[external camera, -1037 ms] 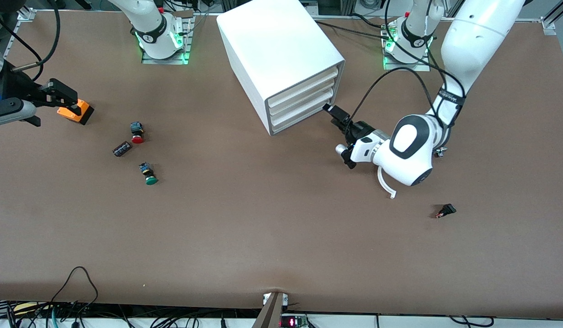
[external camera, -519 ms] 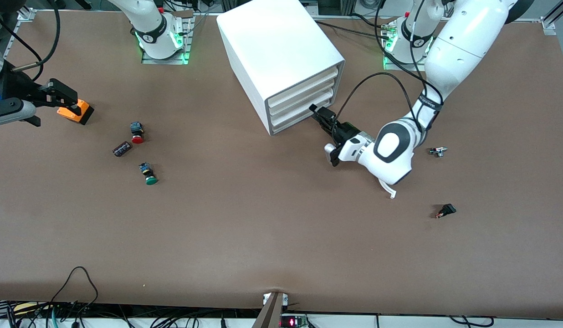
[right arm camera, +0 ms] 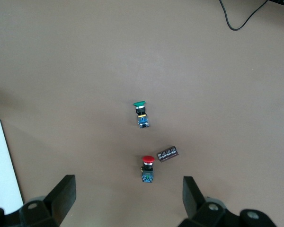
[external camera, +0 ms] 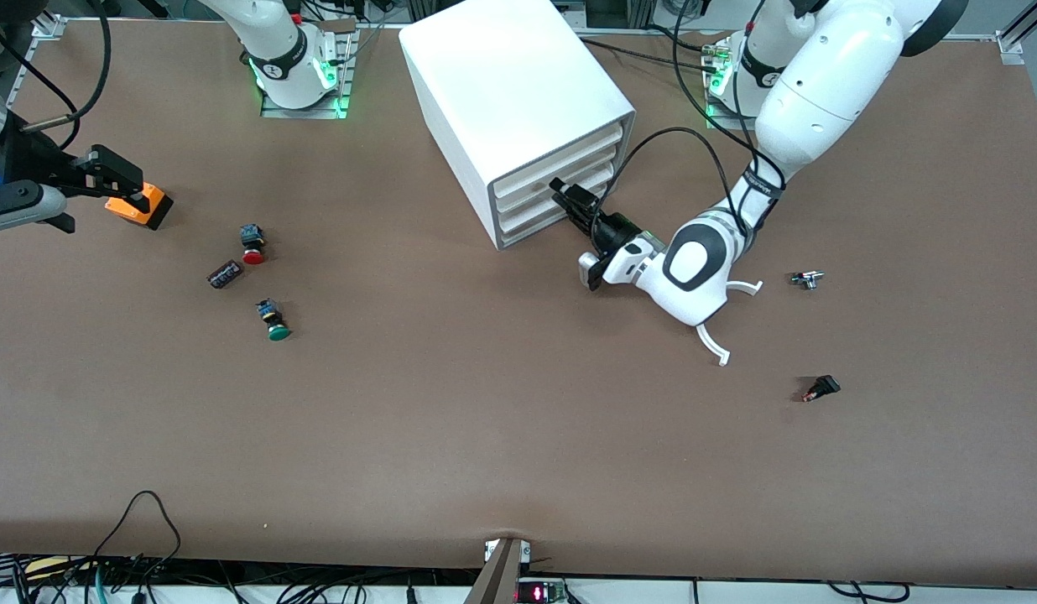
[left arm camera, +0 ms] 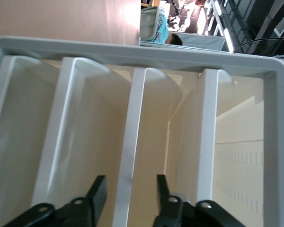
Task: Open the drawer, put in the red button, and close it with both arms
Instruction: 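Pull the top drawer open with the left gripper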
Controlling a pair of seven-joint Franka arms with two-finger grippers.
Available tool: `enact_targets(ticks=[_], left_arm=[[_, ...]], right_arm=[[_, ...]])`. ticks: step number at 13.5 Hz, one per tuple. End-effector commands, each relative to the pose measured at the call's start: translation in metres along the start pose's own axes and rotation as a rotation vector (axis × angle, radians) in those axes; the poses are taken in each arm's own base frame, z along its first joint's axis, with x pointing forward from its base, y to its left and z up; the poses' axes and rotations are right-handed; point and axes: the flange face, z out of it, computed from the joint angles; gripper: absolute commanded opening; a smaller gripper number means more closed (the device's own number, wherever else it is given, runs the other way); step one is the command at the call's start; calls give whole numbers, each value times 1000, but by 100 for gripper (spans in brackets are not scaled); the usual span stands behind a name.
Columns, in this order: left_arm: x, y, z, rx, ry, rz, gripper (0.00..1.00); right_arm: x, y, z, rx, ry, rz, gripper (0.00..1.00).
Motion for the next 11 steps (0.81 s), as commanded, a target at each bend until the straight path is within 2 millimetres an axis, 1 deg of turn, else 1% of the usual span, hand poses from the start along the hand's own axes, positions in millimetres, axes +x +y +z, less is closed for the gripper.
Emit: enact_targets(ticks=[1,3,4,6,8,9,10,11], left_arm=[[-1,1,16,-29,16,14,41],[-1,-2,23,-20,17,15,36],[-1,-3,22,-19,21,25,32],[0,-4,22,-4,29,59,23],[1,-4,19,-1,32,73,13],[3,-3,18,2,33,76,11],[3,-2,15,4,37,76,10],[3,-2,14,6,37,72,10]], right_arm=[[4,3,-3,-1,11,7,100],[10,6,-3,-5,12,17,100],[13,6,2,-7,4,16,100],[15,7,5,2,8,21,100],[26,6,17,44,24,20,100],[27,6,20,66,27,29,100],[31,7,29,73,12,42,100],[36,8,44,69,-17,43,100]])
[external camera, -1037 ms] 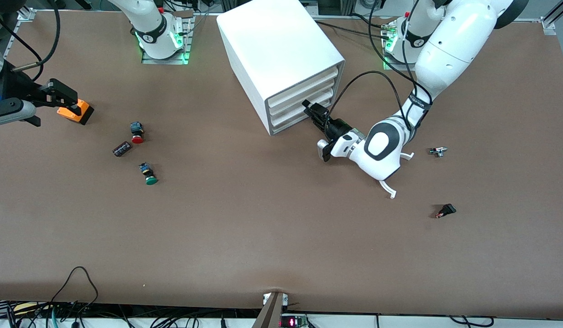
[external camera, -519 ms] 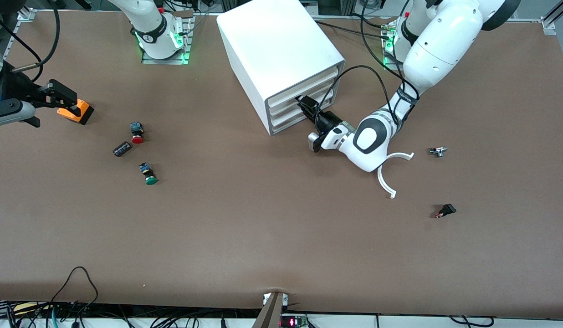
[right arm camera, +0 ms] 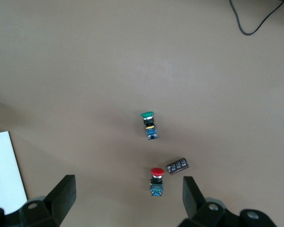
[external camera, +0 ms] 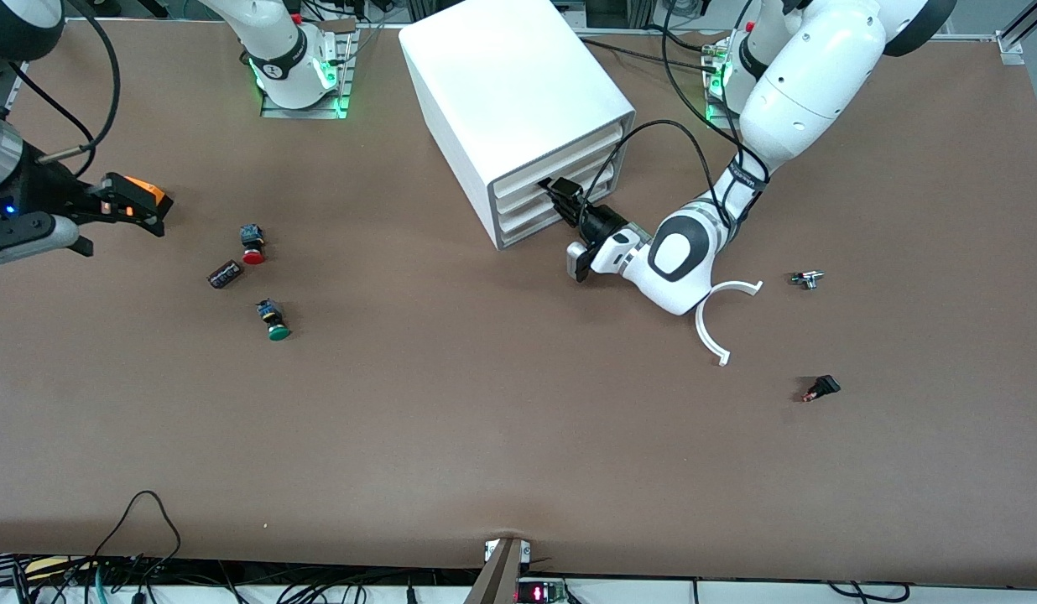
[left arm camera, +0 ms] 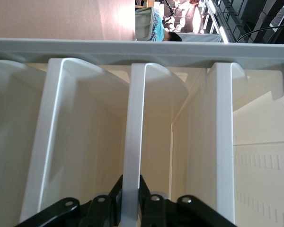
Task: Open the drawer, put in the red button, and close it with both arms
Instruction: 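Reach the right gripper to the red button while the left gripper pulls the drawer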
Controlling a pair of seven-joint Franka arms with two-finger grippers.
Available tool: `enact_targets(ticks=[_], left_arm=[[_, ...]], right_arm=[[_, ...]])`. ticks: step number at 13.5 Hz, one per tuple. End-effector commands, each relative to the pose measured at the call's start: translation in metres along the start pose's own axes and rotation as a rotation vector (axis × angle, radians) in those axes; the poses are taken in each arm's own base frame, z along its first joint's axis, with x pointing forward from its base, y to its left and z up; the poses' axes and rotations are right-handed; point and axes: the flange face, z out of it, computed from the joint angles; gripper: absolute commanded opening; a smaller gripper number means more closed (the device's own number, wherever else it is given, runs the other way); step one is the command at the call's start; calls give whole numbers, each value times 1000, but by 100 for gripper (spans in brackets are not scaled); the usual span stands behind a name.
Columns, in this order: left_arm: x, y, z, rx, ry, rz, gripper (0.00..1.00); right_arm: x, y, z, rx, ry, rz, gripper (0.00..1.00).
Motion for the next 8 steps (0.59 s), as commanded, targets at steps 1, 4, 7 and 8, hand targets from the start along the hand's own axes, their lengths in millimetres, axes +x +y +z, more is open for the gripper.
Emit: enact_targets(ticks=[1,4,7,8], left_arm=[[4,5,-6,5,27,10,10],[8,5,-27,36,52,15,10],[12,6,-40,49,68,-2,10],[12,6,-41,51,71,-13,10]], right_arm=[[13,8,23,12,-37,24,100],[14,9,24,11,-37,24,100],[23,6,51,-39,-95,-1,100],[26,1,59,-45,-111,-23,100]])
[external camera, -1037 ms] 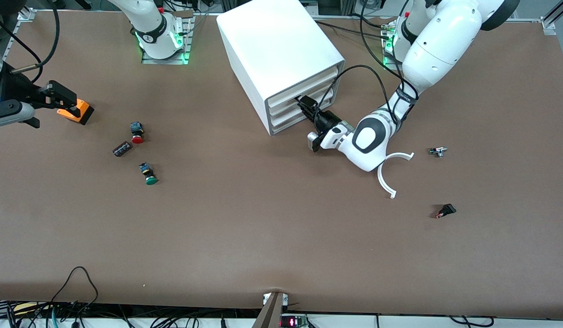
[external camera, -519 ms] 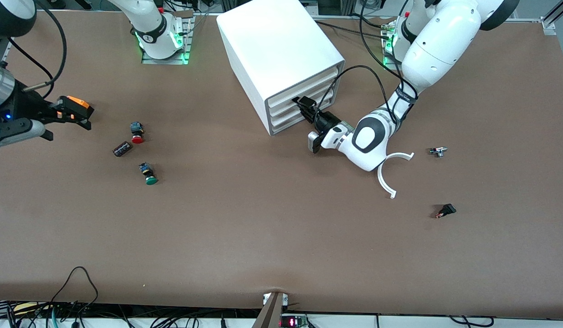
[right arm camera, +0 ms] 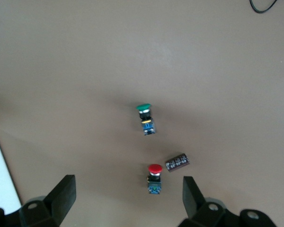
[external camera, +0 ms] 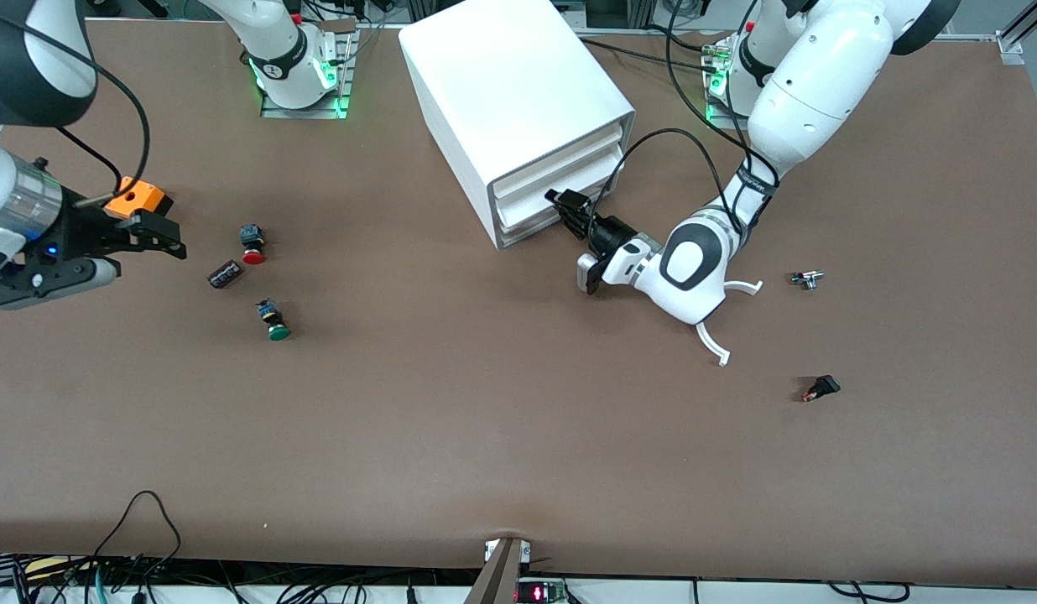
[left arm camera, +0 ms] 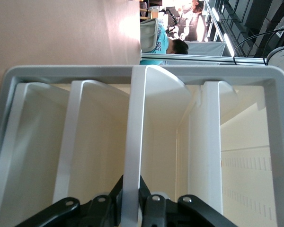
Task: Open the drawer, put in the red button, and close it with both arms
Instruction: 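Reach the right gripper to the red button while the left gripper pulls the drawer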
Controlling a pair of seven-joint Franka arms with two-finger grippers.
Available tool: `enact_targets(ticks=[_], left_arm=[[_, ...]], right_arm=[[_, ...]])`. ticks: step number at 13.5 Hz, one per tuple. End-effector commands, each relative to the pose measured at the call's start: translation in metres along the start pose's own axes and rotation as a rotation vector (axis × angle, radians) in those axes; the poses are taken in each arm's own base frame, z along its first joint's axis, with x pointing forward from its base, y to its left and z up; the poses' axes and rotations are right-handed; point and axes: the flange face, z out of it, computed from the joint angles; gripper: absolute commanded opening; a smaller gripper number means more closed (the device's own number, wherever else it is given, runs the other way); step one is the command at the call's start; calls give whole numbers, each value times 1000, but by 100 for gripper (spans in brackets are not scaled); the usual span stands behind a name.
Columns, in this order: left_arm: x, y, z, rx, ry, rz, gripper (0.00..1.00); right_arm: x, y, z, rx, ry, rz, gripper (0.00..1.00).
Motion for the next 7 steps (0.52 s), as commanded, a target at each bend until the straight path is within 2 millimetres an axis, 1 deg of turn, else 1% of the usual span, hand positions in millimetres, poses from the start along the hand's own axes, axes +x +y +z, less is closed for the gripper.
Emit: enact_targets(ticks=[1,2,4,5,7], left_arm=[[9,6,-13,24,34,-23,11],[11,5,-16,24,38,-31,11],[16,8,-23,32,47,-41,11],[17,8,-33,54,47,-36,11],[20,10,-42,82,32,-50,11]], right_arm=[[16,-16,26,-23,-67,-43,100],[18,-17,30,-26,-67,-46,100],[18,-17,38,-17,-87,-57,100],[18,-18,42,-13,-96,-100,100],[11,-17,74,3,-124,-127,100]])
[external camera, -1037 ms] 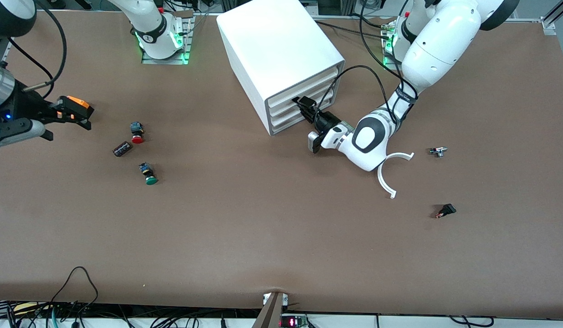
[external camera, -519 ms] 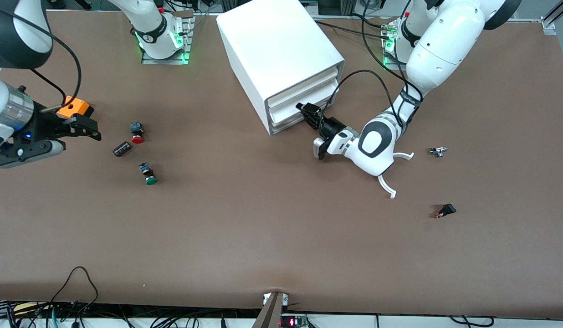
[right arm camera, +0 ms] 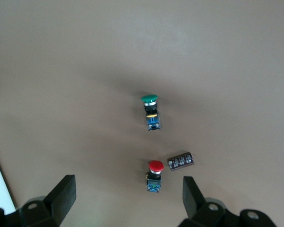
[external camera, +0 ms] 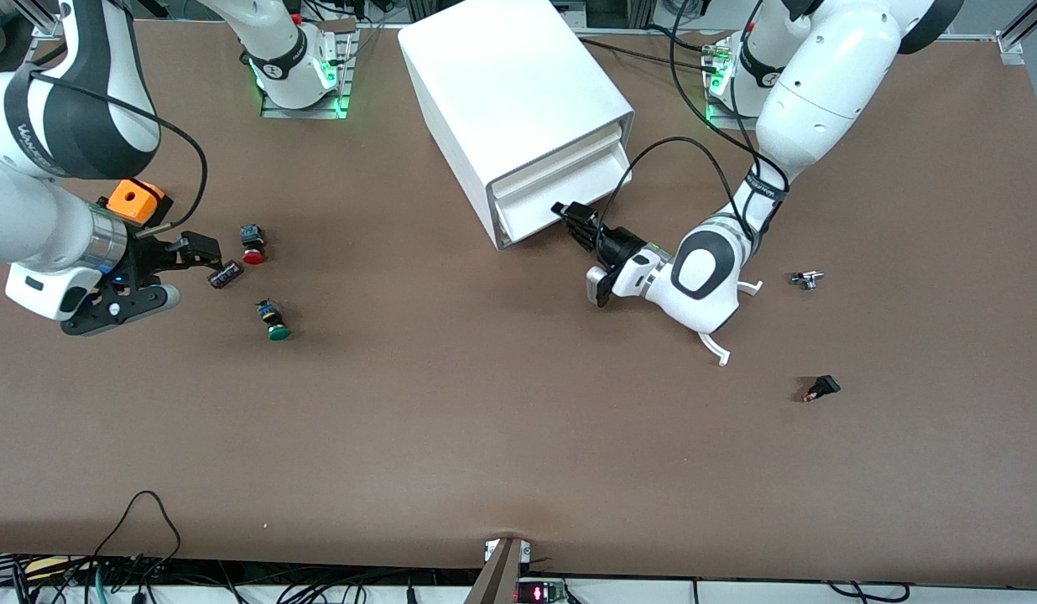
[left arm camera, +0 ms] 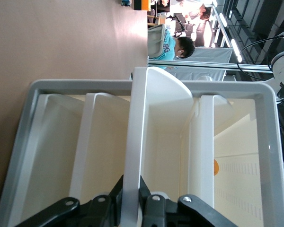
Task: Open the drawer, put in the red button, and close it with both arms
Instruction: 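Reach the right gripper to the red button while the left gripper pulls the drawer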
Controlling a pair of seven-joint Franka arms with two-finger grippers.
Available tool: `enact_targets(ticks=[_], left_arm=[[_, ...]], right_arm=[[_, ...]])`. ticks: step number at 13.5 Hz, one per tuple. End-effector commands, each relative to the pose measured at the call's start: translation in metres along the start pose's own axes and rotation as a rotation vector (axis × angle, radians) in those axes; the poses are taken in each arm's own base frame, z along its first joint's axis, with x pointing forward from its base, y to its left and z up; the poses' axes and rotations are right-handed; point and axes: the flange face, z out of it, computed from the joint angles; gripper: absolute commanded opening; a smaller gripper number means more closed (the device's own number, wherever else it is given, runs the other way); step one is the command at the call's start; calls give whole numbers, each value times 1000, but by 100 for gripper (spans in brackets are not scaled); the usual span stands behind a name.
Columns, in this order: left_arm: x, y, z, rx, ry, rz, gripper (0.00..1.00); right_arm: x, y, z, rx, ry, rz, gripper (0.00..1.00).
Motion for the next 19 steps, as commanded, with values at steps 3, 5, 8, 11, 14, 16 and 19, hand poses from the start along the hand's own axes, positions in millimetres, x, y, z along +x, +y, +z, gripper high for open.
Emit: enact_targets(ticks=[3,5,8,11,14,16,19], left_arm=[[11,3,-26,50,23,-52,12],[14,3,-39,71,36,-55,12],[13,0,-54,89,43,-77,12],[11,-3,-66,98,61,-93,12],[8,-5,-81,95,88,-117,12],[5,-6,-90,91,105,-134,13],[4,-8,-100,82,127,-153,13]], right_arm=[[-22,2,75,8,-19,-51,100],[-41,17,108,18,-29,-98,100],[-85,19,153,10,27,-86,100],[-112,22,196,3,49,-74,100],[-136,30,243,-25,82,-91,100],[-148,41,270,-45,91,-96,99],[-154,41,296,-61,90,-92,98]])
